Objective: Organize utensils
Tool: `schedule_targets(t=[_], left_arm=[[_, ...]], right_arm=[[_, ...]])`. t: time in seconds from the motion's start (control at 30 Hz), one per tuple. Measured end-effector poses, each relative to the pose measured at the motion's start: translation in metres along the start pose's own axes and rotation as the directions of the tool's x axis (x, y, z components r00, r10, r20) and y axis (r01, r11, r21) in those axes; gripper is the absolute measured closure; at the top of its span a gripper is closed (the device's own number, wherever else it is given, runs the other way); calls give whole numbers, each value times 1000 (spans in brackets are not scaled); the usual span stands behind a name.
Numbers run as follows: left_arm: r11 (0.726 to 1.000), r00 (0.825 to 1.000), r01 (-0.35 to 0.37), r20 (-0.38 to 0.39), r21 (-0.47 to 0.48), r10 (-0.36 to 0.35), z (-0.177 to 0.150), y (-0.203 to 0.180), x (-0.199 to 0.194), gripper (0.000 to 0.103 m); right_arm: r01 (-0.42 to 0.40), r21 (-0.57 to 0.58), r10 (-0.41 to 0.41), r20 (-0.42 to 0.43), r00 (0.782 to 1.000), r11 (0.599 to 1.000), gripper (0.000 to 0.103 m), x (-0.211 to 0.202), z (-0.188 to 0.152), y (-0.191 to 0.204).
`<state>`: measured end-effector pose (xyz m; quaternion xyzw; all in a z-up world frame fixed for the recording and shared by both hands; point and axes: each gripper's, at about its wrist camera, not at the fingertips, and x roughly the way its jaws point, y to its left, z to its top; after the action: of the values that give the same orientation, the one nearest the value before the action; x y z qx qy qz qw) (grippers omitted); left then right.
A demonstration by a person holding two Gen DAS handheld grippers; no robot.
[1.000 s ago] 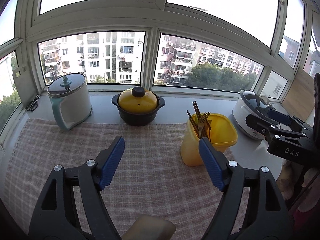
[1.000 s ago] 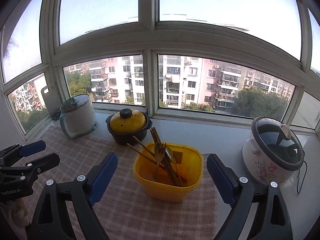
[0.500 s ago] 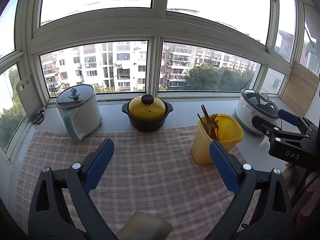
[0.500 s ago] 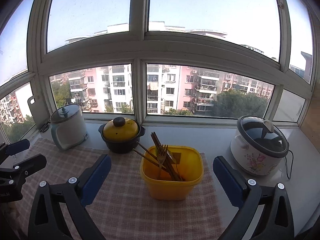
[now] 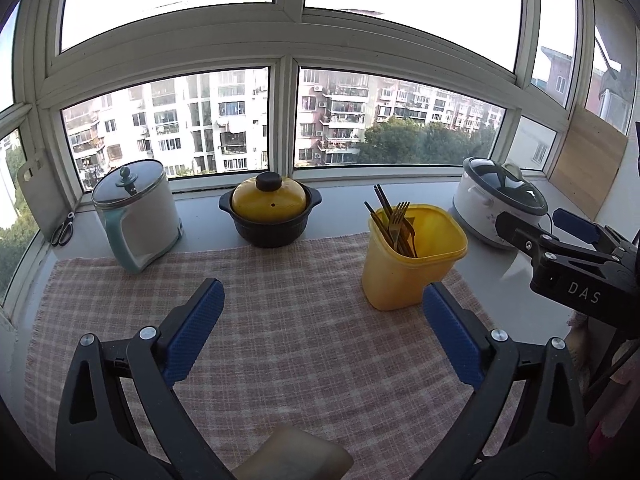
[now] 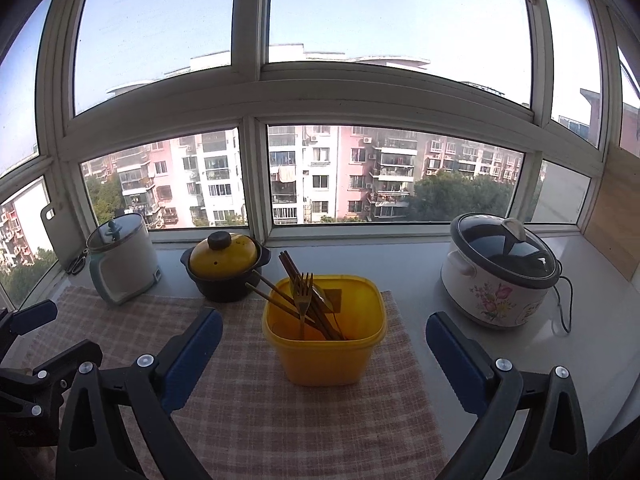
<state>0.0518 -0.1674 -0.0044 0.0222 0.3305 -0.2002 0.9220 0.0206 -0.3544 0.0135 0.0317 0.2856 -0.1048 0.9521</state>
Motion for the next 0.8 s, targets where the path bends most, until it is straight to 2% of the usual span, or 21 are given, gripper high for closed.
schedule_targets(t=[0.37, 0.8], left_arm=[[1000, 1000, 15, -12, -5, -16, 1, -7, 5, 2], [1000, 999, 15, -32, -14, -16, 17, -24, 37, 2]], right_arm=[[4, 2, -4, 1, 1000, 1000, 0, 0, 2, -5], [7, -4, -7, -16, 1000, 1000, 0, 26, 13, -20]])
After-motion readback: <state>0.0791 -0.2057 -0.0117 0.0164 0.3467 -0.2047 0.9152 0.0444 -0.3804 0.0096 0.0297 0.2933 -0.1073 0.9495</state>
